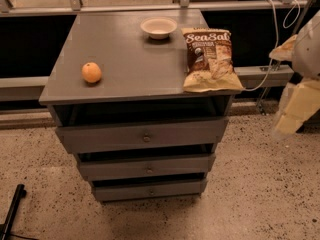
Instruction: Open bottom drawer
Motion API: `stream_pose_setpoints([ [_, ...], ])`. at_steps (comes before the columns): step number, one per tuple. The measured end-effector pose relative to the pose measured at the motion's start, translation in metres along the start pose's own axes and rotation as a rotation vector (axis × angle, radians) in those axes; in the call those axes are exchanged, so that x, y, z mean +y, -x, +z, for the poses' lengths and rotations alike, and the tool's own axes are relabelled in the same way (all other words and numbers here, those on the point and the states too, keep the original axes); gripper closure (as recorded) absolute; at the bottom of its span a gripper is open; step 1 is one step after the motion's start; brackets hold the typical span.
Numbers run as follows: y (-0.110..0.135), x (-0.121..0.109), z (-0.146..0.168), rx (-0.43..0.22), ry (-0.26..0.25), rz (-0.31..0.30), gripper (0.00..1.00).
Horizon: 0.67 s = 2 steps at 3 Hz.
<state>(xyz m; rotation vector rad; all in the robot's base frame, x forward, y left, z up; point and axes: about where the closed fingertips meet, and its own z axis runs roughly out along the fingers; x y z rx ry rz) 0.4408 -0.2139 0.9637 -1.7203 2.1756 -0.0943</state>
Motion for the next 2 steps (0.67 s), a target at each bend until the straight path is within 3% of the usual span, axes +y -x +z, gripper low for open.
stream_pose_setpoints([
  [1,-0.006,0.035,0.045,-0.119,0.018,-0.046,0.0],
  [2,-0.026,0.051,0.061,-0.144,0.002,-0.04,0.0],
])
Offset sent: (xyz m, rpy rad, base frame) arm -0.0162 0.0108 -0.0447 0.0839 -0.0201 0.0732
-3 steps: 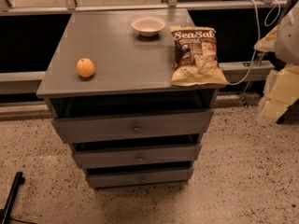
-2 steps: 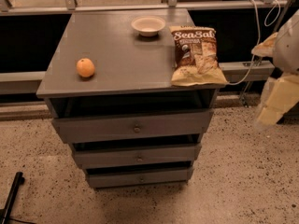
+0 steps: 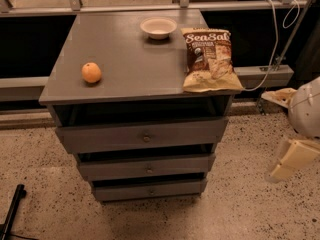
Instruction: Open bottom drawer
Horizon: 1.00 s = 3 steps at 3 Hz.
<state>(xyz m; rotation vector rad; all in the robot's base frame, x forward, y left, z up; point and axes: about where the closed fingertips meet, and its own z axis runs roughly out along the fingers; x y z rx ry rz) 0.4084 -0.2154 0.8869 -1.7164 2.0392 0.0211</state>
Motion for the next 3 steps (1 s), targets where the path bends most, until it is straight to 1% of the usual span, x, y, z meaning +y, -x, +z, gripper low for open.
stream_pose_setpoints([
  [1,0.002,0.001,0.017,-0.03,0.027,-0.027,0.0],
  [2,0.007,0.031,0.079,-0.176,0.092,-0.041,0.0],
  [3,0.011,0.069,0.165,-0.351,0.126,-0.045,0.0],
])
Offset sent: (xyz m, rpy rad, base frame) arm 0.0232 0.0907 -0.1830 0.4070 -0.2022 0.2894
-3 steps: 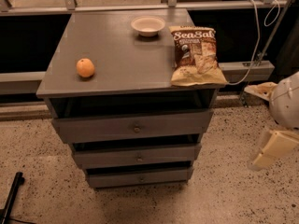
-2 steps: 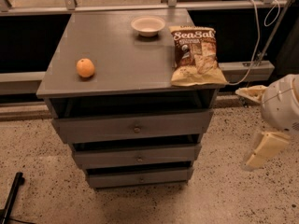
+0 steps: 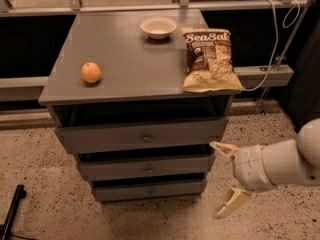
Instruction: Open bottom drawer
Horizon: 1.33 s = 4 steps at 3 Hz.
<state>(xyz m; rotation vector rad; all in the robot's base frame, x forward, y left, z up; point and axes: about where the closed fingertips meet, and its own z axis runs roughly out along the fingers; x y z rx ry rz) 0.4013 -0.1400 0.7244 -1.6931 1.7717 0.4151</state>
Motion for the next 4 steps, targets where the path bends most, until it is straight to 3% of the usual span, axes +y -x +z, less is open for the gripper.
stream_pose_setpoints([
  [1,-0.02,-0.021,0.035,-0.081,-0.032,-0.046,0.0],
  [2,-0.02,-0.052,0.023,-0.092,-0.078,-0.072,0.0],
  [3,-0.026,-0.042,0.061,-0.106,-0.064,-0.138,0.0],
  [4,-0.035,-0.04,0.103,-0.158,-0.106,-0.259,0.0],
])
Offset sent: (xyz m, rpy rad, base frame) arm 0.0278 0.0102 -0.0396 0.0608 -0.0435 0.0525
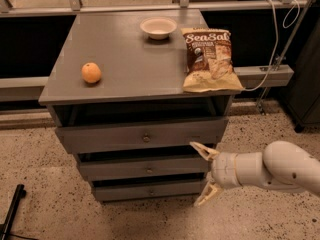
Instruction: Open bottom drawer
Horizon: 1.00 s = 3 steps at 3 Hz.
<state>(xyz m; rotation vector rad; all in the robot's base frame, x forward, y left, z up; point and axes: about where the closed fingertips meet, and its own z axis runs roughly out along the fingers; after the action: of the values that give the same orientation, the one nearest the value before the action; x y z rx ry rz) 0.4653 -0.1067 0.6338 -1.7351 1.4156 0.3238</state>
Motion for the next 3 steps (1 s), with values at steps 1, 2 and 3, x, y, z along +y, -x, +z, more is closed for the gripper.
stream_pose_setpoints([
  [1,0.001,0.003,0.009,-0.022,0.004,-0.064,0.0],
  [2,-0.003,0.003,0.016,-0.031,0.013,-0.048,0.0],
  [3,-0.046,0.018,0.061,-0.025,0.043,-0.045,0.0],
])
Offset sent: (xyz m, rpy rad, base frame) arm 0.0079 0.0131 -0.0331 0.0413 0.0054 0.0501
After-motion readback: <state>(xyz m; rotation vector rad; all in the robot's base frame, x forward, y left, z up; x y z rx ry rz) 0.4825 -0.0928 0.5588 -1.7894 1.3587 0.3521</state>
